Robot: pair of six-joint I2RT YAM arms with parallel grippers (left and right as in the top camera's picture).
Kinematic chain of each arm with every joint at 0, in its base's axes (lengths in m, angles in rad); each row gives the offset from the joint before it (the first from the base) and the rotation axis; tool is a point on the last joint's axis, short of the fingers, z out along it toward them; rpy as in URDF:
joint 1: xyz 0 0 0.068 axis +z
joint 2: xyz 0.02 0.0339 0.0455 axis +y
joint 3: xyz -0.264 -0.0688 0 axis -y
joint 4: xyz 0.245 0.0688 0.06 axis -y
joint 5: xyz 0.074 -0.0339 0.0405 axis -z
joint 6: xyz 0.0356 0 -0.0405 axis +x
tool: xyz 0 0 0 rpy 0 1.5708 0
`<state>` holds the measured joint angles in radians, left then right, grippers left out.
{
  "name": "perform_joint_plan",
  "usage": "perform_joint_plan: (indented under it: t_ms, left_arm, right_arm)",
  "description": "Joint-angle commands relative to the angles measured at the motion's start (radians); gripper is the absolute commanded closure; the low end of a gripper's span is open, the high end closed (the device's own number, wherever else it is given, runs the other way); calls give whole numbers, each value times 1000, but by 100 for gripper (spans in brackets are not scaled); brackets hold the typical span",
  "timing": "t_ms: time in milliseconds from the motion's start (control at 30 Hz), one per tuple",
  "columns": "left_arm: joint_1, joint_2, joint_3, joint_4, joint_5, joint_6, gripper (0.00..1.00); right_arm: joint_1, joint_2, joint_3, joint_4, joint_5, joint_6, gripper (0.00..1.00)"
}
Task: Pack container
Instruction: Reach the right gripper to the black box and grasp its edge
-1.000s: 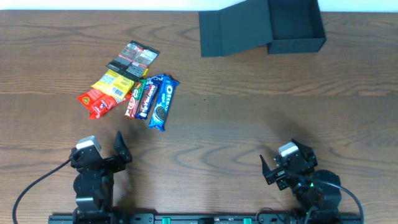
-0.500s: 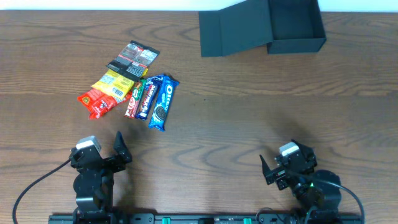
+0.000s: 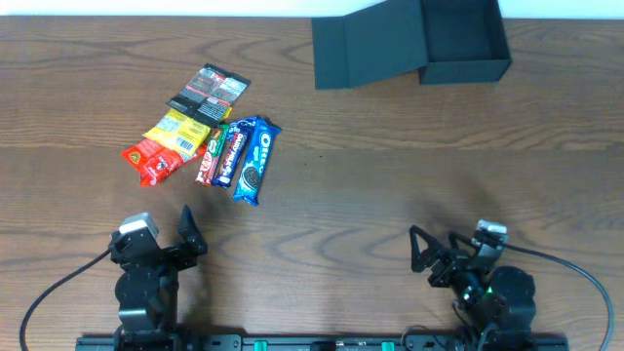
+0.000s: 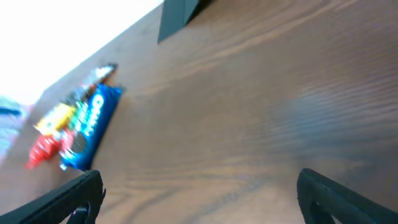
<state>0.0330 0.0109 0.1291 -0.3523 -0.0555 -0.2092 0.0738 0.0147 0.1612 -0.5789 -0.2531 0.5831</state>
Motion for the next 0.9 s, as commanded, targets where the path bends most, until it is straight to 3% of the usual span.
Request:
perform_joint_plan:
  t_ms: [0, 167, 400, 667, 867]
  left_arm:
    - [6, -6, -22, -6, 1, 3, 5]
    - [6, -6, -22, -6, 1, 3, 5]
    - [6, -6, -22, -6, 1, 3, 5]
    - [6, -6, -22, -6, 1, 3, 5]
    - [6, -6, -22, -6, 1, 3, 5]
  right_arm:
    - [10, -8, -3, 53, 49, 80, 1]
    - [6, 113, -2, 319, 179, -74, 1]
    - [-110, 627, 111, 719, 212, -274, 1]
    - [-259, 1315, 664, 730, 76, -523, 1]
    - [-256, 1764, 1211, 539, 76, -657, 1]
